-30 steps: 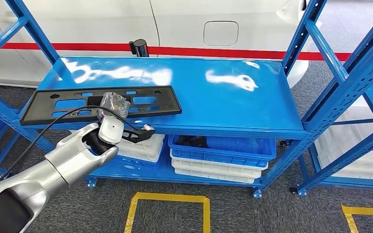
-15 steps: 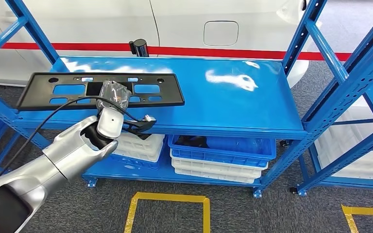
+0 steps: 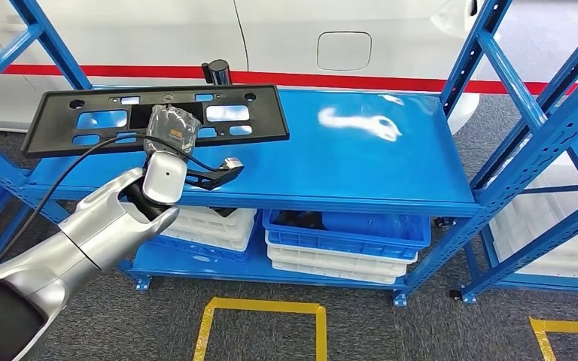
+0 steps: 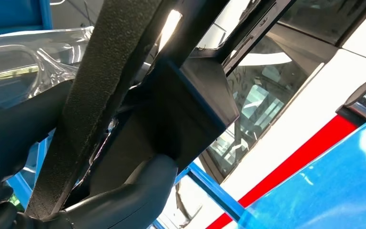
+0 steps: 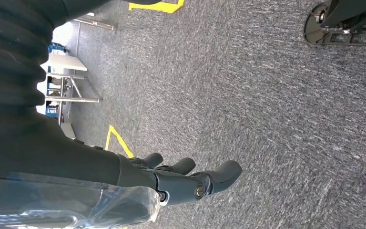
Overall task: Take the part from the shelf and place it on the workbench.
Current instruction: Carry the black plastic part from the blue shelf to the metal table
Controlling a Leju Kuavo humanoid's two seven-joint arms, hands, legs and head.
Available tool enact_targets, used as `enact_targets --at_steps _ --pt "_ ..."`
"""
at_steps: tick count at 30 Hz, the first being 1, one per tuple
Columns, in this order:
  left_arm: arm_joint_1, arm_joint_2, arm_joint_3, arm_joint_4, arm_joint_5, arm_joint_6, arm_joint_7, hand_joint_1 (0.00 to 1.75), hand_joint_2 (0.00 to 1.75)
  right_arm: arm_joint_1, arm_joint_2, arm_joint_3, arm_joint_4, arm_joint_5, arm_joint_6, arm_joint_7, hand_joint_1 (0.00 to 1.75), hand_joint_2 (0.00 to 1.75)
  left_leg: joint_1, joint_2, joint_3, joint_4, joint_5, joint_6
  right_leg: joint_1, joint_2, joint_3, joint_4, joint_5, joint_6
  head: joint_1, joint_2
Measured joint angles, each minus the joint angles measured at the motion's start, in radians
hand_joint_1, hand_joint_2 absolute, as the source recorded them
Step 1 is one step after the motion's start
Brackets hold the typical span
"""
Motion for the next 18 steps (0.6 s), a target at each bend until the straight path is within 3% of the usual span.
enact_targets --at_steps 2,4,5,6,7,9,10,12,15,16,18 --pt "0.001 -0.001 0.003 -0.001 -0.001 0.008 0.001 1.75 1.75 0.000 0.000 0.000 0.000 0.001 -0.003 -0.002 0.00 1.75 0.011 0.003 0.006 -0.015 0.008 0.005 0.001 -0.001 -0.029 0.070 -0.051 0.008 0.002 0.000" --pt "0.008 -0.002 0.003 -0.003 -0.003 0.014 0.000 1.75 1.75 0.000 0.001 0.001 0.000 -0.001 -0.005 -0.004 0.00 1.75 0.013 0.005 0.007 -0.017 0.010 0.005 -0.005 -0.002 -0.088 0.205 -0.118 0.017 0.003 0.000" --pt "0.015 -0.002 0.003 -0.004 -0.004 0.014 0.000 1.75 1.75 0.000 0.001 0.001 0.000 -0.002 -0.005 -0.005 0.00 1.75 0.014 0.006 0.006 -0.016 0.010 0.004 -0.010 -0.003 -0.112 0.259 -0.134 0.022 0.004 0.000" --pt "0.022 -0.002 0.003 -0.006 -0.005 0.015 0.000 1.75 1.75 0.000 0.001 0.001 0.000 -0.005 -0.006 -0.006 0.00 1.75 0.017 0.006 0.005 -0.016 0.011 0.002 -0.015 -0.004 -0.122 0.280 -0.131 0.028 0.004 0.000" --pt "0.028 -0.002 0.003 -0.008 -0.007 0.014 0.000 1.75 1.75 0.000 0.001 0.001 0.000 -0.007 -0.006 -0.008 0.00 1.75 0.021 0.007 0.003 -0.015 0.013 -0.002 -0.020 -0.006 -0.112 0.258 -0.107 0.034 0.004 0.000" --pt "0.033 -0.003 0.004 -0.016 -0.011 0.014 -0.001 1.75 1.75 0.000 0.002 0.001 0.000 -0.010 -0.006 -0.010 0.00 1.75 0.030 0.005 -0.003 -0.007 0.014 -0.016 -0.032 -0.010 -0.046 0.122 -0.038 0.051 0.004 0.000" --pt "0.033 -0.003 0.005 -0.019 -0.013 0.014 -0.001 1.75 1.75 0.000 0.005 0.001 0.000 -0.011 -0.006 -0.012 0.00 1.75 0.032 0.004 -0.008 -0.002 0.014 -0.026 -0.035 -0.008 -0.017 0.062 -0.011 0.055 0.004 0.000" --pt "0.034 -0.005 0.008 -0.025 -0.015 0.014 -0.002 1.75 1.75 -0.002 0.008 0.000 -0.001 -0.015 -0.006 -0.014 0.00 1.75 0.029 0.000 -0.017 0.006 0.019 -0.043 -0.036 -0.002 0.001 0.014 0.003 0.046 0.004 0.000" --pt "0.036 -0.006 0.011 -0.029 -0.016 0.012 -0.004 1.75 1.75 -0.003 0.009 0.000 -0.001 -0.019 -0.006 -0.014 0.00 1.75 0.033 -0.001 -0.028 0.015 0.020 -0.061 -0.033 0.002 -0.018 0.023 0.012 0.012 0.002 0.000" --pt "0.037 -0.006 0.011 -0.030 -0.017 0.011 -0.004 1.75 1.75 -0.003 0.010 0.000 -0.001 -0.019 -0.006 -0.014 0.00 1.75 0.035 0.000 -0.037 0.037 -0.002 -0.064 -0.032 0.001 -0.024 0.023 0.018 0.001 0.002 0.000" --pt "0.037 -0.007 0.013 -0.035 -0.018 0.008 -0.004 1.75 1.75 -0.003 0.010 0.000 -0.001 -0.018 -0.006 -0.015 0.00 1.75 0.036 0.002 -0.076 0.149 -0.090 -0.067 -0.028 0.000 -0.040 0.023 0.032 -0.016 0.001 0.000"
